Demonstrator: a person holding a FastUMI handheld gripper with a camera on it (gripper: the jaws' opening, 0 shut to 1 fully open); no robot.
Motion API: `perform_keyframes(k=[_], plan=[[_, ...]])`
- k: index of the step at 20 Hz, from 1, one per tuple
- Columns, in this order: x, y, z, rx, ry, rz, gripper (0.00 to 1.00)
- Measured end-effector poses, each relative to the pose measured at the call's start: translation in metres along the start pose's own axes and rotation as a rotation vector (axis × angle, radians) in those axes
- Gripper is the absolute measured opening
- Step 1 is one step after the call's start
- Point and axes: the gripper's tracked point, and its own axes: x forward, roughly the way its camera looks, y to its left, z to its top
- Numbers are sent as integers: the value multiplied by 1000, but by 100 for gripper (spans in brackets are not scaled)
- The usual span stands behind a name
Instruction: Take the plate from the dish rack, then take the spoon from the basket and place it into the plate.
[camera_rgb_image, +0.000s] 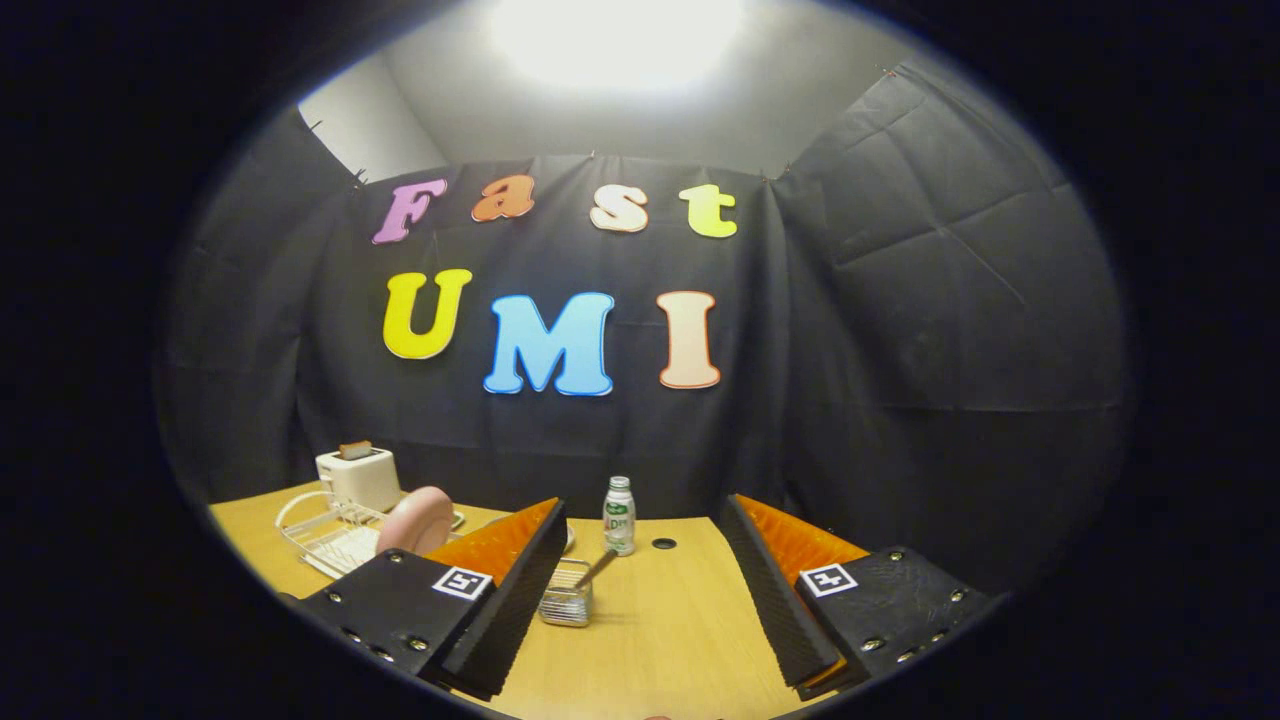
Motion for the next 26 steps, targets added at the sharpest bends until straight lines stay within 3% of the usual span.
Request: perform_keyframes(k=[9, 26], plan=[[13, 71, 35, 20, -9, 107, 96], [46, 89, 30, 41, 36, 105, 96]])
